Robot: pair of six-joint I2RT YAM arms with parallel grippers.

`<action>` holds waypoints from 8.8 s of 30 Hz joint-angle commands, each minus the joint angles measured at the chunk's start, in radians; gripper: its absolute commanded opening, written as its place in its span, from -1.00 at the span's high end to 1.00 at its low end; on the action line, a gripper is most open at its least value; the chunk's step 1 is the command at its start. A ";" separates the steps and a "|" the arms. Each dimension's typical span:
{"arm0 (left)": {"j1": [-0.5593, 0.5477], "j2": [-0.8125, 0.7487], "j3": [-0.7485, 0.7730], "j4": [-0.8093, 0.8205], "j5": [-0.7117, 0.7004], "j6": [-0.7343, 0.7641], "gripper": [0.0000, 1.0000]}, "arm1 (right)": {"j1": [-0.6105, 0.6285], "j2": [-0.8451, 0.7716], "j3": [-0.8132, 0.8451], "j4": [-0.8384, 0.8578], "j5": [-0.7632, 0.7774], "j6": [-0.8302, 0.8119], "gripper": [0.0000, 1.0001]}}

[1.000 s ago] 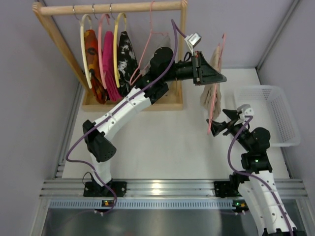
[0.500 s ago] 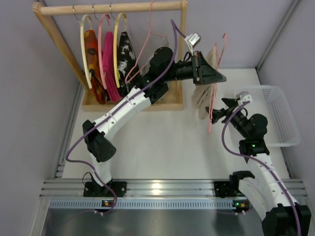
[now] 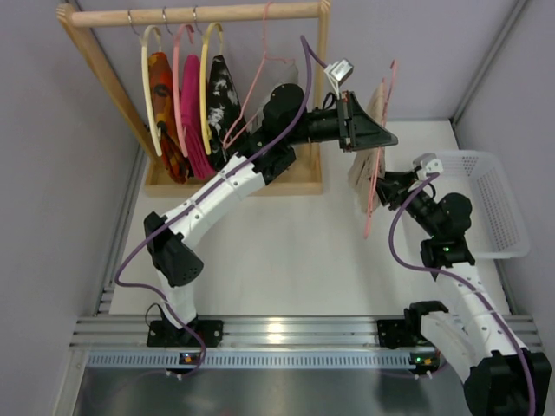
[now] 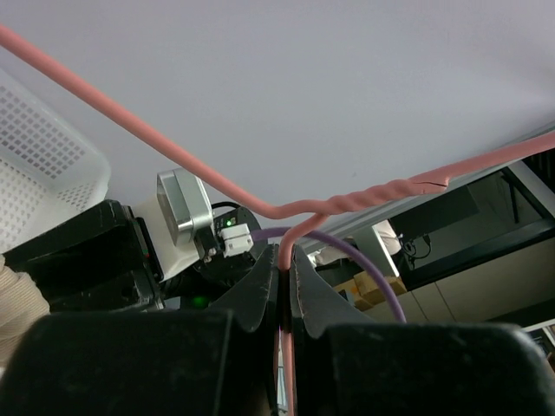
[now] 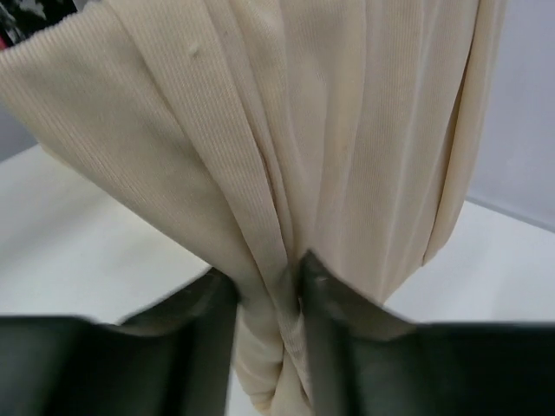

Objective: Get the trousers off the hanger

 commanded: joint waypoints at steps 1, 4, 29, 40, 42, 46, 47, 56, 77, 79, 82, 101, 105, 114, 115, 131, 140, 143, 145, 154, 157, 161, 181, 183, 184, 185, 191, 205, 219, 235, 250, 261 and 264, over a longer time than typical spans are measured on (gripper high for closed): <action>-0.003 -0.099 -0.004 0.139 0.010 0.033 1.00 | 0.012 0.007 0.060 0.040 -0.013 -0.017 0.46; -0.003 -0.113 -0.030 0.139 0.014 0.034 1.00 | 0.011 0.013 0.077 0.032 0.028 -0.023 0.89; 0.091 -0.179 -0.290 0.107 0.034 0.212 1.00 | -0.077 -0.151 0.496 -0.212 0.136 0.129 1.00; 0.092 -0.231 -0.449 0.107 0.007 0.257 1.00 | -0.088 -0.105 0.667 -0.186 0.294 0.075 1.00; 0.092 -0.239 -0.481 0.109 0.005 0.258 1.00 | -0.089 -0.090 0.709 -0.169 0.327 0.062 1.00; 0.091 -0.256 -0.523 0.109 0.013 0.263 1.00 | -0.088 -0.045 0.766 -0.130 0.393 0.037 1.00; 0.091 -0.260 -0.529 0.109 0.011 0.263 1.00 | -0.087 -0.036 0.790 -0.127 0.404 0.031 1.00; 0.089 -0.285 -0.590 0.107 0.013 0.270 1.00 | -0.123 0.050 0.895 -0.078 0.587 -0.151 1.00; 0.088 -0.374 -0.600 0.100 0.030 0.306 1.00 | -0.609 0.144 0.668 -0.052 0.464 -0.096 1.00; 0.088 -0.375 -0.603 0.098 0.030 0.309 1.00 | -0.627 0.141 0.655 -0.054 0.455 -0.104 1.00; 0.088 -0.377 -0.604 0.098 0.033 0.312 1.00 | -0.649 0.135 0.608 -0.051 0.432 -0.115 1.00; 0.088 -0.386 -0.587 0.031 0.028 0.372 1.00 | -0.661 0.406 0.296 0.000 0.348 -0.127 1.00; 0.089 -0.385 -0.577 -0.003 0.017 0.405 1.00 | -0.655 0.505 0.364 -0.099 0.329 -0.115 0.46; 0.089 -0.391 -0.572 -0.014 0.002 0.410 1.00 | -0.661 0.411 0.417 -0.366 0.217 -0.145 -0.63; 0.089 -0.391 -0.570 -0.012 0.002 0.409 1.00 | -0.663 0.374 0.442 -0.404 0.190 -0.152 -0.67; 0.086 -0.398 -0.524 0.017 -0.087 0.346 1.00 | -0.663 0.234 0.924 -1.255 -0.526 -0.091 -0.98; 0.069 -0.331 -0.419 0.037 -0.216 0.241 1.00 | -0.196 -0.037 0.591 -0.604 -0.391 0.579 -0.50; 0.062 -0.320 -0.400 0.037 -0.228 0.238 1.00 | 0.021 -0.002 0.588 -0.586 -0.265 0.603 -0.42; 0.060 -0.320 -0.400 0.037 -0.231 0.238 1.00 | 0.144 0.006 0.582 -0.552 -0.187 0.611 -0.40; 0.058 -0.317 -0.373 0.037 -0.229 0.226 1.00 | 0.305 0.075 0.542 -0.497 -0.136 0.645 -0.21; 0.060 -0.319 -0.366 0.038 -0.231 0.218 1.00 | 0.328 0.096 0.549 -0.485 -0.130 0.645 -0.05; 0.061 -0.329 -0.369 0.038 -0.228 0.223 1.00 | 0.340 0.113 0.568 -0.462 -0.136 0.649 0.37; 0.172 -0.544 -0.529 0.034 -0.142 0.342 -0.97 | 0.337 0.197 0.665 -0.308 -0.246 0.865 1.00; 0.196 -0.581 -0.582 0.034 -0.131 0.340 -0.97 | 0.340 0.191 0.657 -0.323 -0.255 0.867 1.00; 0.234 -0.614 -0.599 0.034 -0.130 0.329 -0.97 | 0.342 0.185 0.652 -0.333 -0.258 0.862 1.00; 0.255 -0.634 -0.630 0.032 -0.131 0.318 -0.97 | 0.344 0.165 0.643 -0.365 -0.257 0.843 1.00; 0.318 -0.716 -0.656 0.034 -0.069 0.346 -0.98 | 0.353 0.050 0.625 -0.515 -0.226 0.702 1.00; 0.416 -0.727 -0.537 0.034 -0.035 0.441 -0.97 | 0.322 0.044 0.568 -0.434 -0.268 0.792 1.00; 0.577 -0.799 -0.544 0.032 -0.079 0.393 -0.98 | 0.371 0.289 0.775 -0.454 -0.145 0.750 1.00; 0.637 -0.869 -0.596 0.024 -0.111 0.370 -0.97 | 0.356 0.668 1.154 -0.456 -0.041 0.818 1.00; 0.637 -0.892 -0.635 0.024 -0.128 0.381 -0.97 | 0.308 0.814 1.281 -0.498 -0.004 0.925 1.00; 0.638 -0.888 -0.643 -0.006 -0.137 0.415 -0.98 | 0.294 0.806 1.153 -0.480 -0.027 0.933 0.91; 0.638 -0.882 -0.636 -0.040 -0.139 0.447 -0.98 | 0.294 0.777 1.111 -0.477 -0.025 0.918 0.50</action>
